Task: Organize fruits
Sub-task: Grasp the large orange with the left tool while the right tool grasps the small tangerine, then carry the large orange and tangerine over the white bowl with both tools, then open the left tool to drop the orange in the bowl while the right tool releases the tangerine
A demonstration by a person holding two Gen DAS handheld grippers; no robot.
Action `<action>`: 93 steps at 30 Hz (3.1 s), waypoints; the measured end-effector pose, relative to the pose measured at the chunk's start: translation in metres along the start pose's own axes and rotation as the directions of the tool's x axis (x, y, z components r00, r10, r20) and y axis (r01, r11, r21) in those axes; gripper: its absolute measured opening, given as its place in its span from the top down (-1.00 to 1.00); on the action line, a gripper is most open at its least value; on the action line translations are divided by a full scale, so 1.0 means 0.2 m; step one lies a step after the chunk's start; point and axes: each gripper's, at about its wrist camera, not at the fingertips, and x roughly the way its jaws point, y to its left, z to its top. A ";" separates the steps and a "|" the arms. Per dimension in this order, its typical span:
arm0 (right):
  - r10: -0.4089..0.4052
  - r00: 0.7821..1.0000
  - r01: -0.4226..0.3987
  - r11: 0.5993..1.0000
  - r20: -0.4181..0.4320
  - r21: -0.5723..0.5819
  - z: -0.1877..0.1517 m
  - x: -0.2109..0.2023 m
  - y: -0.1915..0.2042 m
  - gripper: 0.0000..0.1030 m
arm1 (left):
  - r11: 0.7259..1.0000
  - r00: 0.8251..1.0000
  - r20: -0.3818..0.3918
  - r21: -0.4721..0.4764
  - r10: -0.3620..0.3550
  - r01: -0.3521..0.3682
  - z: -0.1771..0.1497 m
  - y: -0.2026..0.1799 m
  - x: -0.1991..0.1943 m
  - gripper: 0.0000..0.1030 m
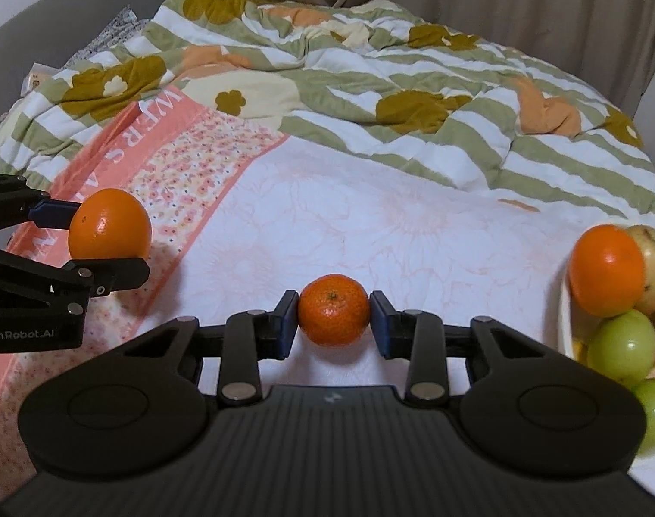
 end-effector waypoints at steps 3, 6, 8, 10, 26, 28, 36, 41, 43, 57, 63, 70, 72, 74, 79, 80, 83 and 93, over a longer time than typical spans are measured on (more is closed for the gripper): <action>-0.010 1.000 0.010 1.000 0.022 0.004 0.00 -0.08 0.01 0.01 | 1.000 0.999 0.037 -0.001 -0.001 0.001 0.00 -0.02 -0.08 -0.23; -0.021 0.999 0.020 1.000 0.045 0.012 -0.01 -0.17 0.01 0.01 | 1.000 0.997 0.075 -0.005 -0.005 0.005 0.00 -0.04 -0.17 -0.23; -0.031 0.998 0.030 0.999 0.055 0.020 -0.03 -0.23 0.02 0.01 | 1.000 0.995 0.100 -0.007 -0.009 0.010 -0.01 -0.06 -0.22 -0.23; -0.043 0.997 0.041 0.999 0.068 0.031 -0.05 -0.30 0.02 0.01 | 1.000 0.993 0.119 -0.011 -0.016 0.017 -0.02 -0.08 -0.28 -0.23; -0.096 0.985 0.076 0.987 0.143 0.139 -0.30 -0.76 -0.09 0.01 | 0.998 0.977 0.207 0.035 -0.050 0.044 -0.04 -0.36 -0.55 -0.23; -0.090 0.984 0.067 0.987 0.155 0.147 -0.34 -0.82 -0.15 0.01 | 0.998 0.975 0.215 0.040 -0.046 0.039 -0.03 -0.43 -0.58 -0.23; -0.059 0.982 0.040 0.993 0.177 0.110 -0.46 -0.99 -0.48 0.01 | 1.000 0.974 0.227 0.004 -0.021 0.020 0.04 -0.82 -0.61 -0.23; -0.050 0.981 0.035 0.996 0.186 0.085 -0.51 -1.04 -0.73 0.01 | 0.999 0.973 0.231 -0.017 -0.024 0.029 0.11 -1.04 -0.56 -0.23; -0.054 0.981 0.042 0.997 0.187 0.070 -0.52 -1.04 -0.82 0.01 | 0.999 0.972 0.233 -0.021 -0.025 0.031 0.14 -1.13 -0.52 -0.23; -0.090 0.980 0.072 0.992 0.179 0.105 -0.49 -0.87 -1.29 0.01 | 0.996 0.979 0.192 0.066 -0.066 0.054 0.38 -1.48 -0.17 -0.23; -0.102 0.981 0.080 0.988 0.166 0.135 -0.47 -0.79 -1.41 0.01 | 0.991 0.985 0.155 0.116 -0.077 0.059 0.46 -1.56 0.04 -0.23; -0.123 0.984 0.101 0.981 0.129 0.166 -0.47 -0.71 -1.52 0.01 | 0.986 0.989 0.113 0.148 -0.095 0.078 0.53 -1.61 0.22 -0.23; -0.126 0.985 0.103 0.979 0.120 0.176 -0.47 -0.69 -1.54 0.01 | 0.983 0.990 0.104 0.164 -0.096 0.078 0.54 -1.63 0.26 -0.23; -0.128 0.985 0.106 0.977 0.113 0.185 -0.47 -0.67 -1.55 0.01 | 0.981 0.990 0.100 0.176 -0.101 0.082 0.55 -1.63 0.28 -0.23; -0.132 0.986 0.109 0.974 0.106 0.201 -0.46 -0.65 -1.57 0.01 | 0.974 0.991 0.084 0.210 -0.108 0.089 0.56 -1.66 0.33 -0.24; -0.133 0.986 0.110 0.973 0.105 0.202 -0.46 -0.64 -1.57 0.01 | 0.973 0.991 0.082 0.212 -0.110 0.091 0.56 -1.66 0.34 -0.24; -0.135 0.986 0.111 0.971 0.101 0.209 -0.45 -0.64 -1.58 0.01 | 0.971 0.991 0.077 0.220 -0.113 0.094 0.57 -1.66 0.34 -0.28; -0.138 0.985 0.116 0.973 0.102 0.198 -0.41 -0.62 -1.56 0.01 | 0.973 0.987 0.112 0.213 -0.119 0.093 0.56 -1.60 0.25 -0.68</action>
